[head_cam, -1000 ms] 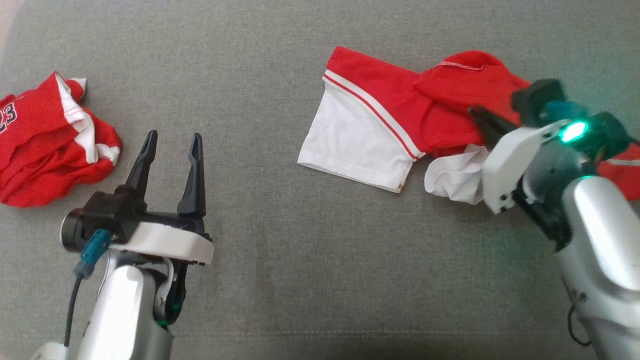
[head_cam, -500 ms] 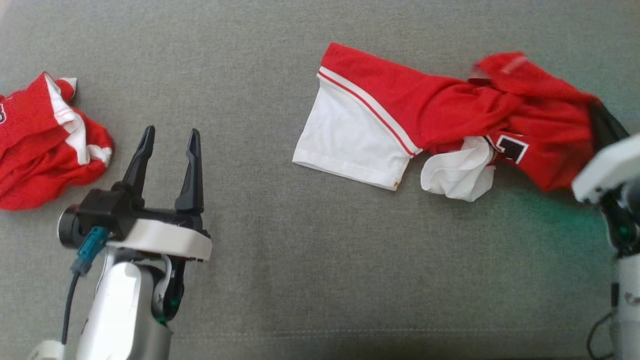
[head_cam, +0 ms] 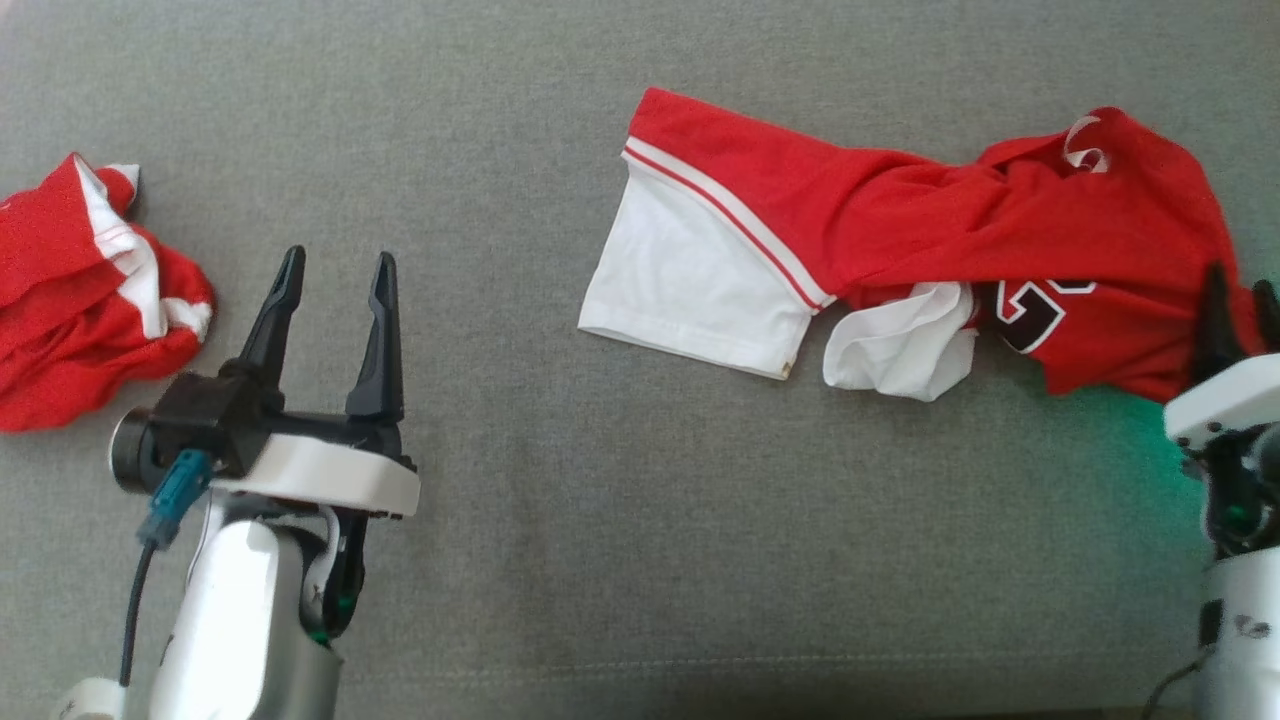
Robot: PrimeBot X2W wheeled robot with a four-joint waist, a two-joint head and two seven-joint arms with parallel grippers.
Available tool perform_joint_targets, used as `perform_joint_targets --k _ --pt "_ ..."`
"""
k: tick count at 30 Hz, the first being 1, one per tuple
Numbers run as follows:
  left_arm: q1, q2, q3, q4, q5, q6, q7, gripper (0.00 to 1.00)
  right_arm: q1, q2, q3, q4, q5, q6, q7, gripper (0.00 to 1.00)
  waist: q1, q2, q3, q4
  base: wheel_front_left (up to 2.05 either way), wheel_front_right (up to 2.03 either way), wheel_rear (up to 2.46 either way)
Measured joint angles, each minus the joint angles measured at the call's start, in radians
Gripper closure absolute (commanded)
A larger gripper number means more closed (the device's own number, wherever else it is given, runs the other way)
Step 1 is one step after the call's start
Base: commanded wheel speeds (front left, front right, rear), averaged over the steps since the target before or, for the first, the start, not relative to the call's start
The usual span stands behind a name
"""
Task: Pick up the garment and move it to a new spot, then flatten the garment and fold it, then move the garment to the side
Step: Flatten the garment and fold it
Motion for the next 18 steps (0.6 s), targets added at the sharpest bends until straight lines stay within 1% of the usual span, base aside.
perform_joint_targets --k 3,6,8,9,15,18 --pt "0.001 0.000 0.002 0.000 0.002 0.000 0.000 0.00 0.012 0.003 0.049 -0.032 -0.013 0.000 -0.075 0.00 0.0000 0.0000 -0.011 -0.006 0.00 0.00 0.00" --pt "0.004 0.000 0.010 0.000 0.003 0.000 0.000 0.00 0.048 0.002 0.120 -0.100 -0.048 0.000 -0.155 0.00 0.0000 0.0000 -0.023 -0.013 0.00 0.00 0.00" --pt "0.008 0.000 0.018 0.001 0.003 0.000 0.000 0.00 0.077 0.001 0.167 -0.148 -0.069 0.000 -0.189 0.00 0.0000 0.0000 -0.034 -0.018 0.00 0.00 0.00" --pt "0.008 0.000 0.018 0.001 0.003 0.000 0.000 0.00 0.077 0.001 0.167 -0.148 -0.069 0.000 -0.189 0.00 0.0000 0.0000 -0.034 -0.018 0.00 0.00 0.00" --pt "0.051 0.001 0.025 0.001 0.007 0.001 0.000 0.00 0.160 0.002 0.288 -0.306 -0.101 0.000 -0.219 0.00 0.0000 0.0000 -0.071 -0.034 0.00 0.00 0.00" --pt "0.070 0.001 0.025 0.001 0.007 0.002 0.000 0.00 0.209 0.003 0.324 -0.368 -0.108 0.000 -0.212 0.00 0.0000 0.0000 -0.090 -0.040 0.00 0.00 0.00"
